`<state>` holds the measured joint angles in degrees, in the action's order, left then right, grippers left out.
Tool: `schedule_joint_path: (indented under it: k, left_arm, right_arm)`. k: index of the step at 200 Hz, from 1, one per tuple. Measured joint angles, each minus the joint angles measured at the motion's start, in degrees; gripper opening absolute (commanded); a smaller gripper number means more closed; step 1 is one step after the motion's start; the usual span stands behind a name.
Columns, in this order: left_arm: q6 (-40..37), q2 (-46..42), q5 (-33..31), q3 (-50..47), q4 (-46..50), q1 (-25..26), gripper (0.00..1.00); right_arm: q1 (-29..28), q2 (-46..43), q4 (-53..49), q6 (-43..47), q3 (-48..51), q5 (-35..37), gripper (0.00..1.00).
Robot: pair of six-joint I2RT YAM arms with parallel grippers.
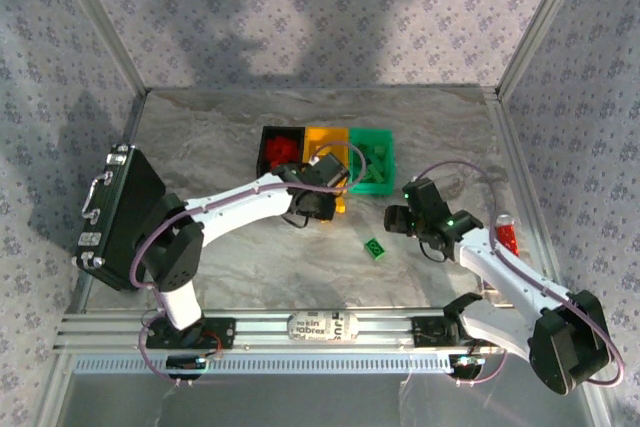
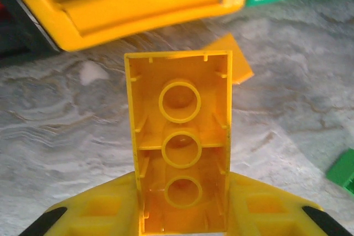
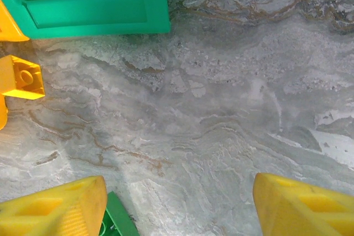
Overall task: Sort the legos into containers by color
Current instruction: Place the lego in the container, then pick up the lego from the bottom-center of the table.
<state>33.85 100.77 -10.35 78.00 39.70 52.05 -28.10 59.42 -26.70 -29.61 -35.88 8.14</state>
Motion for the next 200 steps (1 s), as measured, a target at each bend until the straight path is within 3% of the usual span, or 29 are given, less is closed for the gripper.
schedule_joint_path:
  k: [82, 91, 104, 118, 149, 200]
  left_arm:
    - [-6.78, 5.51, 0.96, 15.41, 2.89, -5.62, 0.34]
    - [-7.78, 7.45, 1.46, 17.75, 2.82, -6.34, 0.4]
    - [-9.29, 10.49, 2.25, 21.16, 3.26, -7.58, 0.75]
    - [-10.12, 13.55, 2.64, 24.61, 3.85, -8.66, 0.84]
    - [-10.71, 13.38, 2.71, 24.04, 3.45, -9.46, 0.86]
    - [-9.81, -0.28, 3.08, 10.03, -0.28, -7.17, 0.85]
  right_arm:
    - [0.0, -1.64, -1.16, -0.87, 1.36, -0.04, 0.72]
    - [0.0, -1.92, -1.36, -0.98, 1.36, -0.04, 0.72]
    - [-0.07, -2.14, -1.38, -1.09, 1.38, -0.09, 0.72]
    - [-0.26, -2.23, -1.44, -1.11, 1.38, -0.28, 0.72]
    - [-0.94, -2.45, -1.86, -1.11, 1.38, -0.24, 0.73]
    - [-2.54, -2.14, -1.86, -1.07, 1.99, -0.42, 0.77]
